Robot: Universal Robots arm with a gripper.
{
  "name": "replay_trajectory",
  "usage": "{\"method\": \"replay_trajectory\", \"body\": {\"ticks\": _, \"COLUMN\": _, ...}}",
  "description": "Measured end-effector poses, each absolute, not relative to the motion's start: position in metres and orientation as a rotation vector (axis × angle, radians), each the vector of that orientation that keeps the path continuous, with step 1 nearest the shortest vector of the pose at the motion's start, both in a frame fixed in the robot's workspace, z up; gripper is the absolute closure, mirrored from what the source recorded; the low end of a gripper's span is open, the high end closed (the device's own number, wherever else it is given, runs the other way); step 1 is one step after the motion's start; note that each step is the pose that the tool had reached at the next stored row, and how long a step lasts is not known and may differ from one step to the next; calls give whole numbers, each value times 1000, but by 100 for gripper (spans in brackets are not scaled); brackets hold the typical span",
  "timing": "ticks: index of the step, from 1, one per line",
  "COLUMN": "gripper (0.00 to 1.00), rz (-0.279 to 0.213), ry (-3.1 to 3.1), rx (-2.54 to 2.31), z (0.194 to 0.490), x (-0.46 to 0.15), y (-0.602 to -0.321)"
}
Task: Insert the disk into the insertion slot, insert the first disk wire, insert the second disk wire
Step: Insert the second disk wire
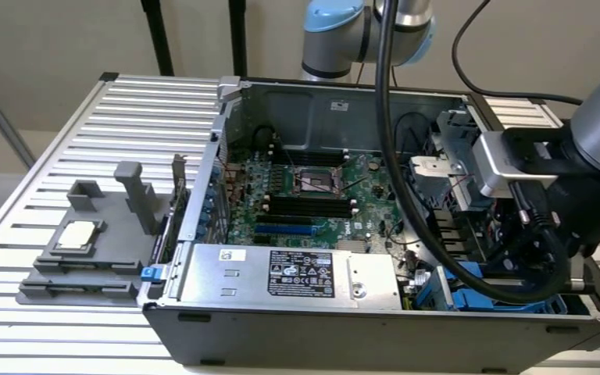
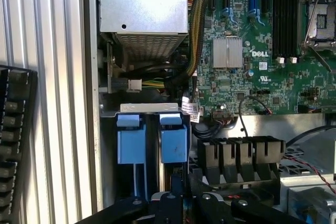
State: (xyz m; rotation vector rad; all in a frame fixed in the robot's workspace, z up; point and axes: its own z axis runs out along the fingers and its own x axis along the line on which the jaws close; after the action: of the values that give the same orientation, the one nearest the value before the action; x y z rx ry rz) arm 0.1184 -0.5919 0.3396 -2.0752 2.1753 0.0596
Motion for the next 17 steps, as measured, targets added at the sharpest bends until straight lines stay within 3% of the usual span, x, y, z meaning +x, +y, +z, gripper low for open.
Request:
{"method": "replay_trajectory", "body": {"ticks": 11, "gripper": 84, "rz": 65, "ry": 2170, "rx": -2070, "z": 337, "x": 118, "y": -592}}
{"method": "replay_trajectory", "body": {"ticks": 13, "gripper": 82, "rz": 64, "ry": 2170, "rx": -2070, "z": 341, "x": 118, "y": -592}}
{"method": "replay_trajectory", "body": {"ticks": 14, "gripper": 75, "rz": 65, "ry": 2170, "rx": -2070, "z": 342, "x": 118, "y": -593}}
{"method": "replay_trajectory", "body": {"ticks": 17, "gripper": 75, "rz": 64, "ry": 2170, "rx": -2070, "z": 344, "x": 116, "y": -594}}
